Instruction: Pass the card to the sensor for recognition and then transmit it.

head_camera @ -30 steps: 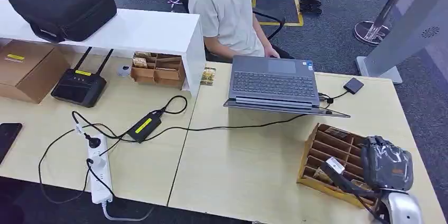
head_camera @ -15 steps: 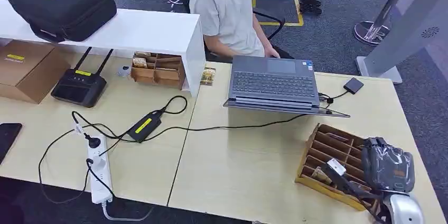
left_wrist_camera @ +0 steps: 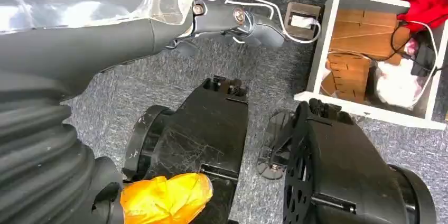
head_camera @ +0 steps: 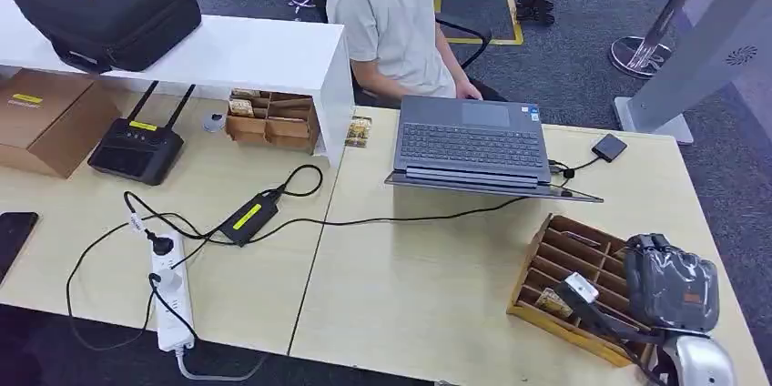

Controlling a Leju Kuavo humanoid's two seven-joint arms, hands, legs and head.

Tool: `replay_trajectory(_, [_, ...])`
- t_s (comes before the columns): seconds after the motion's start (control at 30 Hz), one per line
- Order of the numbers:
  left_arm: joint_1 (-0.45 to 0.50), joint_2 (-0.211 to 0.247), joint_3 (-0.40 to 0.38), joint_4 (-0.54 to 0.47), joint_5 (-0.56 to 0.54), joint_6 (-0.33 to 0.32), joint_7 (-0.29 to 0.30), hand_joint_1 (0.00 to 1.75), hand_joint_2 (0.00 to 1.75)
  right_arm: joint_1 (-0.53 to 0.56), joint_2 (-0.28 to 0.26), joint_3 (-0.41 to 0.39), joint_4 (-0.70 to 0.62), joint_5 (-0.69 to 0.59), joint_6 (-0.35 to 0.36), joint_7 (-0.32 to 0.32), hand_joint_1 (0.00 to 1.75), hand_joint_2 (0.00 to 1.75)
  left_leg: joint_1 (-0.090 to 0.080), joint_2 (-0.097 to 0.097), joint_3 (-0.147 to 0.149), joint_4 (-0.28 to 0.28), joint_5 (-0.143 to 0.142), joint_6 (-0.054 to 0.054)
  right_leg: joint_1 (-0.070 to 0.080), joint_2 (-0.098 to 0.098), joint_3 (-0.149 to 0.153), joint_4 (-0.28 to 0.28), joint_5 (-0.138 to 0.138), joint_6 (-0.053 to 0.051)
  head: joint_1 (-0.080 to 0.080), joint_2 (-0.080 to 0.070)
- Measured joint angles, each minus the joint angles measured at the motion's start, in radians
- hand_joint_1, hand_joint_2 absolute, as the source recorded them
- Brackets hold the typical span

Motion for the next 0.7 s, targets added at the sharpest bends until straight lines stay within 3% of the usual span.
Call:
replay_trajectory(0.27, [-0.001,0.002,0.000,0.000,-0.007,0.001,0.002,0.00,1.75,0.000,0.000,-0.002,-0.026,0.036,-0.074,-0.003,1.75,1.75,0.000,0.000,0.000,0.000,0.000,0.000,0.000,0.000,0.000,0.000,0.000,0.000,0.000,0.000])
replay_trajectory(0.5, [-0.001,0.002,0.000,-0.001,-0.008,0.001,0.002,0.00,1.75,0.000,0.000,-0.004,-0.040,0.038,-0.079,-0.003,1.75,1.75,0.000,0.000,0.000,0.000,0.000,0.000,0.000,0.000,0.000,0.000,0.000,0.000,0.000,0.000])
replay_trajectory(0.7, [-0.001,0.003,0.000,-0.001,-0.011,0.001,0.002,0.00,1.75,0.002,0.000,-0.009,-0.047,0.053,-0.127,-0.012,1.75,1.75,0.000,0.000,0.000,0.000,0.000,0.000,0.000,0.000,0.000,0.000,0.000,0.000,0.000,0.000])
